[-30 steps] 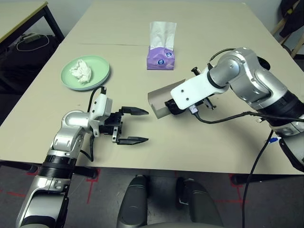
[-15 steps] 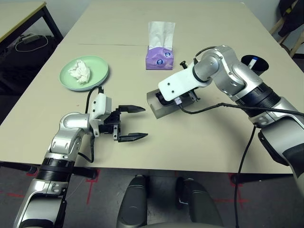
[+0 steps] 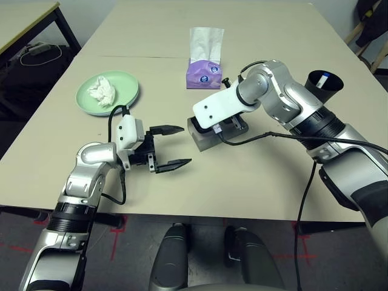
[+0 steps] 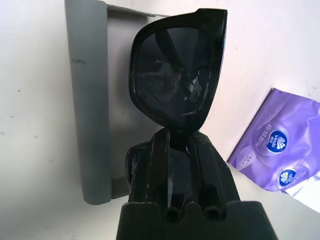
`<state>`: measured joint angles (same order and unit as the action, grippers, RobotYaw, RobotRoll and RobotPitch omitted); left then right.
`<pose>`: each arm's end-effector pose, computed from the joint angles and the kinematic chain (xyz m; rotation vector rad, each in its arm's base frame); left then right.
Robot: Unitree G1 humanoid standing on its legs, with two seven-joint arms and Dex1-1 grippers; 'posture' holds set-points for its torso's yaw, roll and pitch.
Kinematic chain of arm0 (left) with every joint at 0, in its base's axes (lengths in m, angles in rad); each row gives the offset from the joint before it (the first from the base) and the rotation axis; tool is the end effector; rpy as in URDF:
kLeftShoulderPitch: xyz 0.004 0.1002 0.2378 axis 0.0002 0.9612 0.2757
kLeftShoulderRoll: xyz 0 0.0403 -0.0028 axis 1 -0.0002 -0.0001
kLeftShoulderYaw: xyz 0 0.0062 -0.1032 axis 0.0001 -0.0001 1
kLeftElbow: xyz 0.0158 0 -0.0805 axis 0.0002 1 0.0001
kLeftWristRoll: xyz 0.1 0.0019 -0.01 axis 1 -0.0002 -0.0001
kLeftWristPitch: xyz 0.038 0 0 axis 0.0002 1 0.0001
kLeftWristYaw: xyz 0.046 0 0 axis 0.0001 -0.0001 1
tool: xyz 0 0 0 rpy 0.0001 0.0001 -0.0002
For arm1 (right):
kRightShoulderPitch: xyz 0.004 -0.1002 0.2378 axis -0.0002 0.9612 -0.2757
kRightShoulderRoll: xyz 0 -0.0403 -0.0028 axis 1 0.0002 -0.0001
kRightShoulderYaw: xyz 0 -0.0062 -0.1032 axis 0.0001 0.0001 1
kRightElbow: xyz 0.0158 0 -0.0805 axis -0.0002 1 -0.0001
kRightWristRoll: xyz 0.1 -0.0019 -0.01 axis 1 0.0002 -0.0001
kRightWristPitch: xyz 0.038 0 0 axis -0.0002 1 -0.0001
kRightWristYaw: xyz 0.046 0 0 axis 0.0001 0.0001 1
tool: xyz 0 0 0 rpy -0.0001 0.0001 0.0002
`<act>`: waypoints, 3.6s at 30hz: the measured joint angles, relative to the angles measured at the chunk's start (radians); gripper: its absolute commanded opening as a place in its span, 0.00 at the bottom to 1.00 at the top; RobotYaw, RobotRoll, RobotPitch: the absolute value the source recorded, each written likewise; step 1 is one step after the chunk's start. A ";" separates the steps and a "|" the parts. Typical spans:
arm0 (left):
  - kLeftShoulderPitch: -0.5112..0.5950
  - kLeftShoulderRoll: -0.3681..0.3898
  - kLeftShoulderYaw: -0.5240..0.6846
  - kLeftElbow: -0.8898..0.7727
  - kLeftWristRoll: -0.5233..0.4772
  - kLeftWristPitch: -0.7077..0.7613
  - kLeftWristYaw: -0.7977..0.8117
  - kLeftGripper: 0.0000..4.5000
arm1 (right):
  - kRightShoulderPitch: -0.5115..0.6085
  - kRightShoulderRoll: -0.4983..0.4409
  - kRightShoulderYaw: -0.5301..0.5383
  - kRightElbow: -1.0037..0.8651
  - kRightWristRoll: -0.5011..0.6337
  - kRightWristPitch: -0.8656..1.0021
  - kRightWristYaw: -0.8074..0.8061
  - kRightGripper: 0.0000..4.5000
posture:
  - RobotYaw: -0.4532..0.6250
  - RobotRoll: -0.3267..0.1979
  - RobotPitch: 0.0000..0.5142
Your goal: Organize and tidy the items on the table.
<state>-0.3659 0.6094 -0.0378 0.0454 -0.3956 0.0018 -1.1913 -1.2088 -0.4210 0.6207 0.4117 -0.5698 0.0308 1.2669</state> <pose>0.2632 0.2332 0.1511 0.3726 -0.1365 -1.2505 0.3297 -0.0717 0.2659 -1.6948 0.1744 1.1946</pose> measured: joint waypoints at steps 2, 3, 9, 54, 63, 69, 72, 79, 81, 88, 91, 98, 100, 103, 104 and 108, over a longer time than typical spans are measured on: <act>0.004 -0.003 0.001 -0.001 -0.004 0.007 0.007 1.00 | 0.005 0.000 0.000 0.006 -0.006 -0.005 -0.001 0.10 | 0.64 0.62 0.32; 0.004 -0.005 0.002 -0.001 -0.009 0.010 0.010 1.00 | 0.009 0.000 0.000 0.008 -0.007 -0.006 -0.002 0.10 | 0.64 0.62 0.32; 0.005 -0.012 0.022 -0.005 -0.017 0.020 0.027 1.00 | 0.049 0.000 0.000 0.008 -0.012 -0.016 -0.005 0.10 | 0.64 0.62 0.32; -0.072 -0.016 0.019 0.128 -0.008 -0.013 -0.050 1.00 | 0.275 -0.100 -0.298 -0.409 0.242 0.601 0.085 0.99 | 0.52 0.62 0.29; -0.101 -0.018 0.017 0.163 0.005 -0.025 -0.058 1.00 | 0.516 -0.051 -0.589 -0.423 0.517 0.626 -0.135 0.99 | 0.49 0.62 0.30; -0.128 -0.018 0.014 0.172 0.006 -0.025 -0.077 1.00 | 0.661 0.004 -0.702 -0.425 0.664 0.479 -0.252 0.99 | 0.49 0.62 0.31; -0.134 -0.019 0.014 0.172 0.006 -0.024 -0.079 1.00 | 0.689 0.047 -0.746 -0.405 0.735 0.396 -0.296 0.99 | 0.50 0.62 0.32; -0.130 -0.020 0.014 0.171 0.007 -0.011 -0.072 1.00 | 0.763 0.066 -0.769 -0.286 0.795 0.172 -0.347 0.99 | 0.51 0.62 0.34; -0.130 -0.020 0.014 0.171 0.008 -0.010 -0.064 1.00 | 0.765 0.055 -0.769 -0.252 0.805 0.109 -0.346 0.99 | 0.51 0.62 0.34; -0.137 -0.050 0.027 0.259 0.023 -0.034 -0.019 1.00 | 0.784 -0.047 -0.758 -0.205 0.826 0.034 -0.263 0.99 | 0.49 0.62 0.33; -0.149 -0.061 0.029 0.343 0.048 -0.066 0.005 1.00 | 0.804 -0.060 -0.756 -0.207 0.853 0.060 -0.249 0.99 | 0.49 0.62 0.33; -0.191 -0.095 0.030 0.420 0.063 -0.152 0.001 1.00 | 0.865 -0.101 -0.753 -0.217 0.890 0.078 -0.231 0.99 | 0.49 0.62 0.32; -0.192 -0.100 0.030 0.438 0.064 -0.170 -0.011 1.00 | 0.875 -0.101 -0.753 -0.217 0.897 0.077 -0.231 0.99 | 0.49 0.62 0.32; -0.192 -0.102 0.029 0.444 0.066 -0.190 -0.030 1.00 | 0.878 -0.101 -0.752 -0.217 0.902 0.074 -0.231 0.99 | 0.49 0.62 0.31; -0.192 -0.102 0.029 0.444 0.066 -0.194 -0.035 1.00 | 0.878 -0.101 -0.752 -0.217 0.905 0.073 -0.232 0.99 | 0.49 0.62 0.31; -0.193 -0.083 0.033 0.446 0.061 -0.166 -0.068 0.78 | 0.876 -0.098 -0.752 -0.217 0.910 0.067 -0.234 1.00 | 0.49 0.62 0.31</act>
<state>-0.5587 0.5260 -0.0048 0.4918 -0.3342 -0.1643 -1.2589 -0.3328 -0.5188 -0.1312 0.1951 0.3398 0.0981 1.0327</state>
